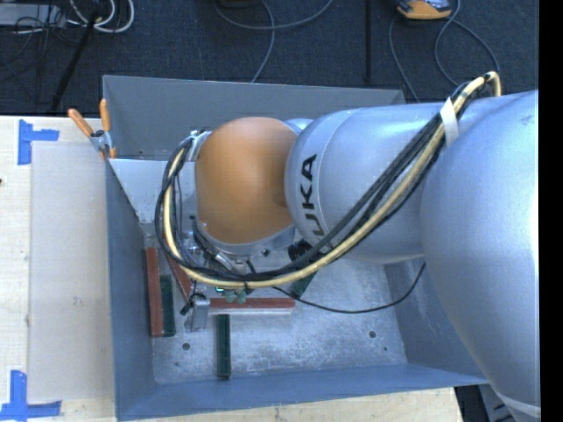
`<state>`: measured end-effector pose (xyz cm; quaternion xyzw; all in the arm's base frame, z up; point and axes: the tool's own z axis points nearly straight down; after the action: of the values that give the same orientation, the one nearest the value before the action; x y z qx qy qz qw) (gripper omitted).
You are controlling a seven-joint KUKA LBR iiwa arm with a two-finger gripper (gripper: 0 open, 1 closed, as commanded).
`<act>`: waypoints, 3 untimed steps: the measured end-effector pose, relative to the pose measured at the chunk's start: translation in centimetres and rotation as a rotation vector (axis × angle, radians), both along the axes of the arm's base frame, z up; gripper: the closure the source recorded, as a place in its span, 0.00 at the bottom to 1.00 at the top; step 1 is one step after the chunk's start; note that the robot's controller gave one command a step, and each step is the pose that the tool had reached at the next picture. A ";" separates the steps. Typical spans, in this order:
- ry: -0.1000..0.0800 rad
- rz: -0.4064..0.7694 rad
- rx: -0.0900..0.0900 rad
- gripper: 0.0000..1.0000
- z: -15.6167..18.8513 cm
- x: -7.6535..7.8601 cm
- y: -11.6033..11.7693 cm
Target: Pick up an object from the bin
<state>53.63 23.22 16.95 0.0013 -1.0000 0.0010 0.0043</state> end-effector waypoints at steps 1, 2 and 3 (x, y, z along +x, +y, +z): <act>-0.001 -0.219 -0.002 0.00 -9.8 -5.0 -1.8; -0.006 -0.223 0.000 1.00 -9.5 -4.8 -1.8; -0.006 -0.224 0.000 0.00 -9.5 -4.8 -1.8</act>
Offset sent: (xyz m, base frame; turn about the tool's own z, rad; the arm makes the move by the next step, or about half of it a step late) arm -0.0480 -0.0169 -0.0944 0.2186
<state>48.80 21.44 7.41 -0.1106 -0.9939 0.0003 0.0015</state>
